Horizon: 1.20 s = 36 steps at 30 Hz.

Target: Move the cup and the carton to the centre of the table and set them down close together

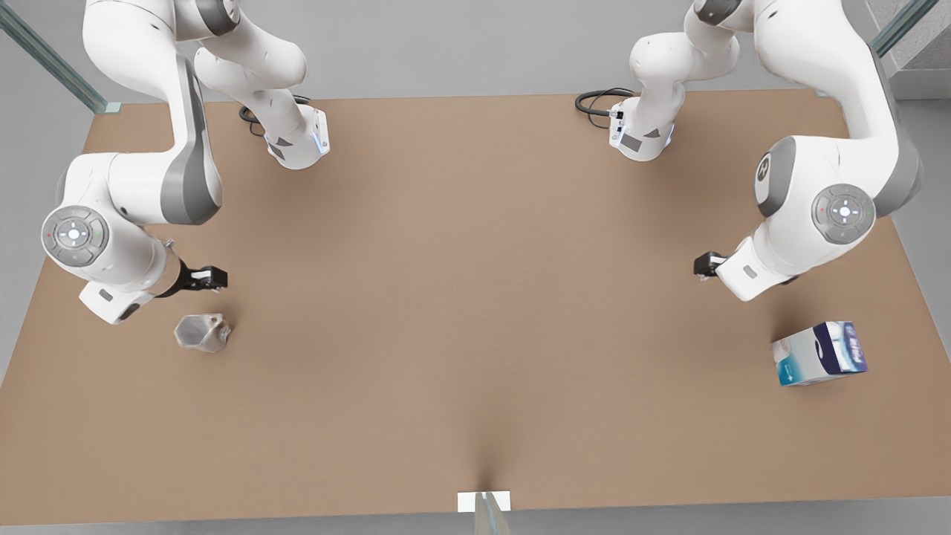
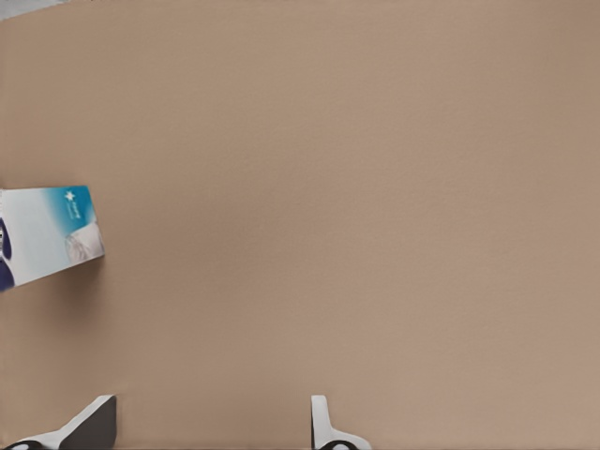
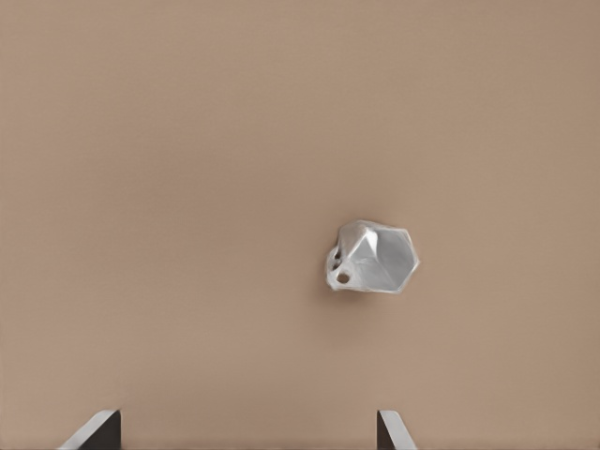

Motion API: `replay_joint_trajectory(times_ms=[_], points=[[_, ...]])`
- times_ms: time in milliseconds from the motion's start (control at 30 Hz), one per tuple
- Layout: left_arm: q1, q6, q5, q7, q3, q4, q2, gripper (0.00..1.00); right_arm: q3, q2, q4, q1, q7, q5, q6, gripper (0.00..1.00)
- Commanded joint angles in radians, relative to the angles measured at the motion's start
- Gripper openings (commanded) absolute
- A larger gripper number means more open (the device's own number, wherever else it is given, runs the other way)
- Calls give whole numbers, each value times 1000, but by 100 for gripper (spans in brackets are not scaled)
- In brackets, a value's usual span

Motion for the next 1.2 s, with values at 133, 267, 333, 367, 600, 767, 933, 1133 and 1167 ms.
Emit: replay_joint_trajectory(times_ms=[133, 267, 333, 367, 600, 767, 933, 1133, 1167], points=[[-4, -11, 40, 12, -7, 29, 3, 100, 8, 166, 9, 28, 263, 12, 43, 100], [18, -25, 50, 414, 7, 173, 65, 100, 8, 245, -78, -41, 406, 127, 172, 100], [59, 35, 40, 643, 7, 169, 63, 100, 8, 241, -101, -100, 401, 127, 201, 100], [102, 14, 41, 628, 8, 161, 48, 100, 8, 235, -123, -130, 393, 127, 206, 100], [91, 5, 211, 243, 166, 192, 146, 100, 8, 278, -153, -267, 321, 127, 287, 100], [128, 84, 118, 91, 188, 196, 178, 99, 8, 314, -167, -249, 324, 143, 331, 100], [303, 192, -86, 227, 168, 186, 181, 99, 8, 340, -160, -252, 314, 144, 359, 100], [334, 261, -260, 273, 148, 181, 250, 99, 8, 364, -156, -252, 312, 143, 373, 100], [337, 265, -256, 272, 145, 178, 252, 99, 8, 364, -156, -252, 312, 143, 373, 100]])
